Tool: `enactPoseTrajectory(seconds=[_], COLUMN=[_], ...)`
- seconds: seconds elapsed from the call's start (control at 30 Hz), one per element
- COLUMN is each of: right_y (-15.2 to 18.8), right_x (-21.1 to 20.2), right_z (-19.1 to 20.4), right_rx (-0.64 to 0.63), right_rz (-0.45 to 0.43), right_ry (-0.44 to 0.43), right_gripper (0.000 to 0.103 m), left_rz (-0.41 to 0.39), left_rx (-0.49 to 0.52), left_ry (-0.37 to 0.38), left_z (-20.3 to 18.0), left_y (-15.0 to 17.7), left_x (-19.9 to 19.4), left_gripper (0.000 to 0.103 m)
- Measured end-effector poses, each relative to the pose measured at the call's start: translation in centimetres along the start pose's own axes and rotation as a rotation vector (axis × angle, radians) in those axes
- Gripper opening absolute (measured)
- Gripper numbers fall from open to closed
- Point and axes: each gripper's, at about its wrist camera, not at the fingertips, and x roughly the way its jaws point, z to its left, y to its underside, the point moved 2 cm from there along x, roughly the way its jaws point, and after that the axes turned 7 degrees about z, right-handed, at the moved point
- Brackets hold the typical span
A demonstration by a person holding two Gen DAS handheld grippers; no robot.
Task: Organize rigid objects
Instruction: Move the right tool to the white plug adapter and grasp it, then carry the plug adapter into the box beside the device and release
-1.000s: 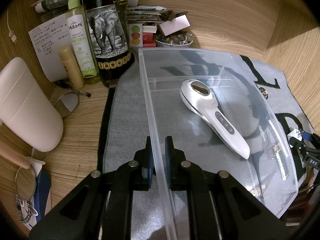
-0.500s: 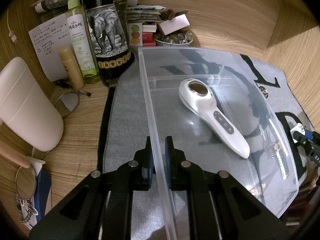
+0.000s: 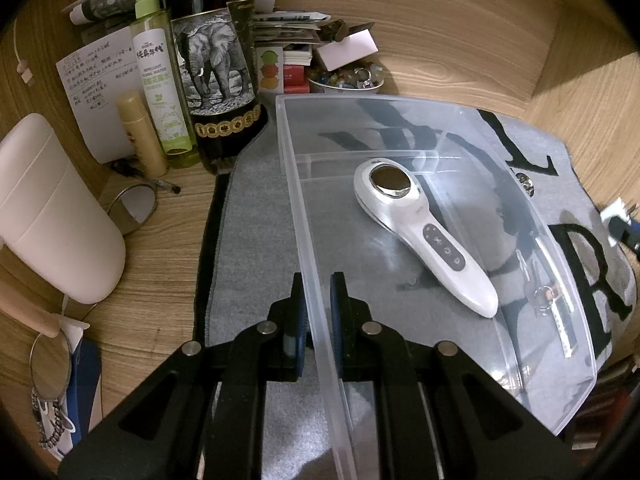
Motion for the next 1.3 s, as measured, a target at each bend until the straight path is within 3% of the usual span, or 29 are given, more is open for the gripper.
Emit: enactPoseTrajectory(seconds=[0.27,0.7,0.93,1.3], right_y=[-3.2,-5.9,-6.2,-5.6], right_x=[-0.6,1.3,3.6,7.9], right_z=[4.0,11.2,14.5,17.8], right_rx=[-0.085,-0.227,-0.319,-0.417], right_rz=[-0.070,-0.065,0.002,0.180], right_ry=[-0.055,-0.143,-0.164,-0.221], right_gripper=[0.038,0.038,0.038,0.038], left_rz=[-0.002,-0.010,-0.012,-0.018], left_rx=[0.004,0.007,0.012,0.020], left_ry=[-0.002,0.000,0.002,0.008], left_z=[-0.1,-0.2,-0.3,-0.1], left_y=[-0.1,0.0,0.0,0.0], left_x=[0.0,0.0,0.0,-0.1], left_gripper=[0.010,0.010,0.011,0.011])
